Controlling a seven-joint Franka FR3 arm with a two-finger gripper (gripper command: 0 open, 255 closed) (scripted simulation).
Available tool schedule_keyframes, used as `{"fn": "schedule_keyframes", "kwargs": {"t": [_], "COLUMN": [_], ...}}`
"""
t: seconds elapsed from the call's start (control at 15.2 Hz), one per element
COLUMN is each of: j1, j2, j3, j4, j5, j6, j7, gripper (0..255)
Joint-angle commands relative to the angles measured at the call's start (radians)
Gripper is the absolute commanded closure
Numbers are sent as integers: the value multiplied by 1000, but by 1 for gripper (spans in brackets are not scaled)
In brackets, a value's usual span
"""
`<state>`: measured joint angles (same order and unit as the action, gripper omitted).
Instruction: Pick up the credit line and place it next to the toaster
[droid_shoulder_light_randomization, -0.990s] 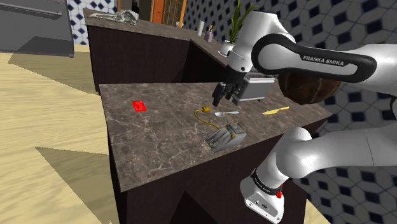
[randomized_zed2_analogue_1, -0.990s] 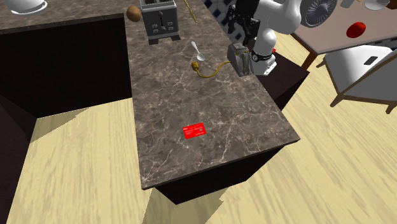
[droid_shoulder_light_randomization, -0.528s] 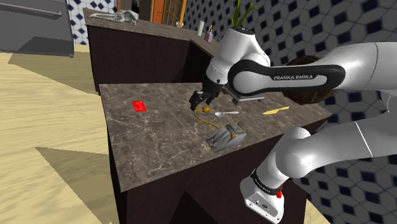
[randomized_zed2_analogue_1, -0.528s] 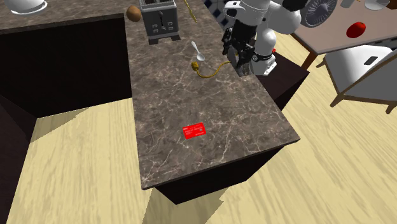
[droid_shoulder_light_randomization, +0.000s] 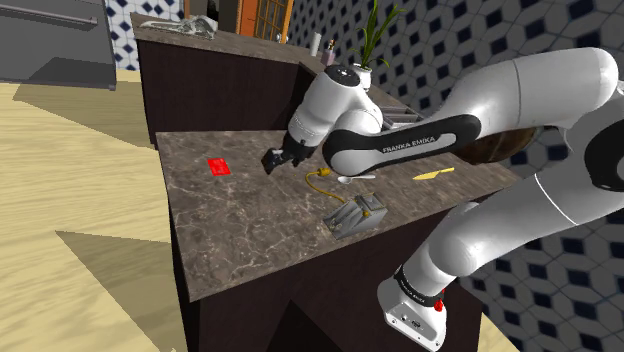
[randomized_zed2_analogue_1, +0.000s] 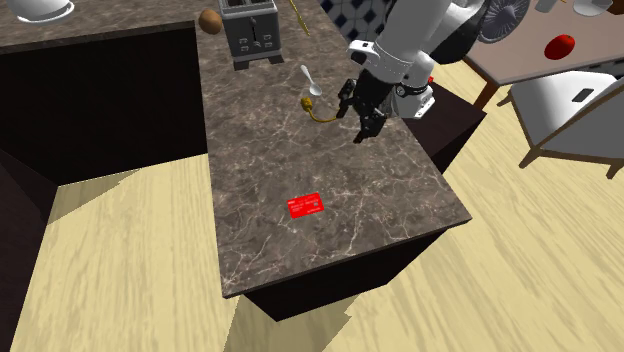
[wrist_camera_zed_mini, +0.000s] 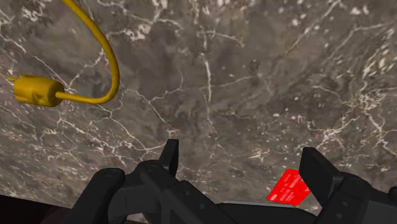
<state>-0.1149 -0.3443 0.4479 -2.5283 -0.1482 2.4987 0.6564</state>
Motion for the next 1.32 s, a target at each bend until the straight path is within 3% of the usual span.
{"fn": "schedule_keyframes", "kwargs": {"t": [0.0, 0.13, 0.33, 0.46, 0.66, 0.92, 1.25], "j1": [-64, -131, -202, -203, -149, -56, -43], "j2": [92, 176, 317, 417, 553, 709, 778], "j3": [70, 135, 206, 216, 183, 124, 95], "j4": [37, 86, 185, 264, 388, 556, 604], "j5": [-109, -251, -526, -708, -921, -1109, -1161], "j6": [82, 126, 140, 117, 62, -11, -3], "j7": [125, 267, 519, 679, 861, 1016, 1036], "gripper": [0, 0, 0, 0, 0, 0, 0]}}
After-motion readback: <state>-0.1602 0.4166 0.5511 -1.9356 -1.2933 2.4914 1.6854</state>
